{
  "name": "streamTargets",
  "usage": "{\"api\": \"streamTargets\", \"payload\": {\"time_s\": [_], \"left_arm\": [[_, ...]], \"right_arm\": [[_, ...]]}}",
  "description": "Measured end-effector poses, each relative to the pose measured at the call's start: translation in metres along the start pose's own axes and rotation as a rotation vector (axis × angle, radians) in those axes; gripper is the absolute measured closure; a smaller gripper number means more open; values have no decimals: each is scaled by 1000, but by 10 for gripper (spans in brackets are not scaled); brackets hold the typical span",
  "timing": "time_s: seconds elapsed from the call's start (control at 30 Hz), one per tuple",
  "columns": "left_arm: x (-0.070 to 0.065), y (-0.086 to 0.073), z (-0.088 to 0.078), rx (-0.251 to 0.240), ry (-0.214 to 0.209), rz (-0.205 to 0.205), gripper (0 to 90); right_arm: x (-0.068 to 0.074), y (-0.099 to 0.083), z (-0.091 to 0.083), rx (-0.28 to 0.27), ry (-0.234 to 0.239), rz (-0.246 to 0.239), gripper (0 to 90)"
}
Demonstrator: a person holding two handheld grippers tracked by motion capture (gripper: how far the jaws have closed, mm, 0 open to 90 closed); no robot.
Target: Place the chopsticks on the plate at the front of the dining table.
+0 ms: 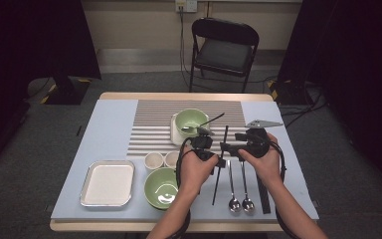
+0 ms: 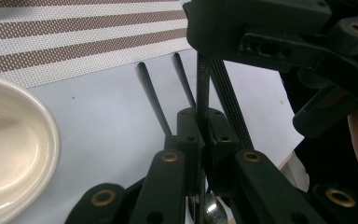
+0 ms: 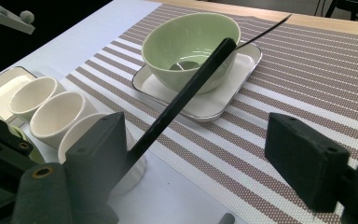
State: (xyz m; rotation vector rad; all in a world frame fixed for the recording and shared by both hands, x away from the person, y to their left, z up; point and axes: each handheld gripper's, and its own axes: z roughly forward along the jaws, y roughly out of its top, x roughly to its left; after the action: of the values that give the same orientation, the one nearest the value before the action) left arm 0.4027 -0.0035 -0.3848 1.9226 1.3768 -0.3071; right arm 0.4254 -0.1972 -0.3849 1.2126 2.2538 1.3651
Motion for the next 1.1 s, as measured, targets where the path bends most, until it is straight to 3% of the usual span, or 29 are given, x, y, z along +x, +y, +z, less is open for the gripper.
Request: {"api": "streamTargets", "payload": {"time_s": [0.23,0.5,0.6,0.63,0.8,1.03,1.1], "left_arm": [[4,1,-1,5,2,-13,859],[7,1,-3,10,6,-29,859],[9,2,-6,15,13,-10,859],[8,2,-7,8,12,-23,859],[9,5,-13,4,12,-11,859],[7,6,-15,-2,18,-22,859],[8,8,-18,-2,22,-8,859]], "right_arm": [[-1,1,-6,-9,7,-9,191],[-13,-3,-14,-5,-3,-1,157],[-17,-7,-16,5,-1,0,154],[-18,-8,-16,7,1,6,154],[-25,-16,-17,22,0,28,155],[-28,-21,-17,26,-1,25,155],[-29,-23,-18,30,4,27,153]]}}
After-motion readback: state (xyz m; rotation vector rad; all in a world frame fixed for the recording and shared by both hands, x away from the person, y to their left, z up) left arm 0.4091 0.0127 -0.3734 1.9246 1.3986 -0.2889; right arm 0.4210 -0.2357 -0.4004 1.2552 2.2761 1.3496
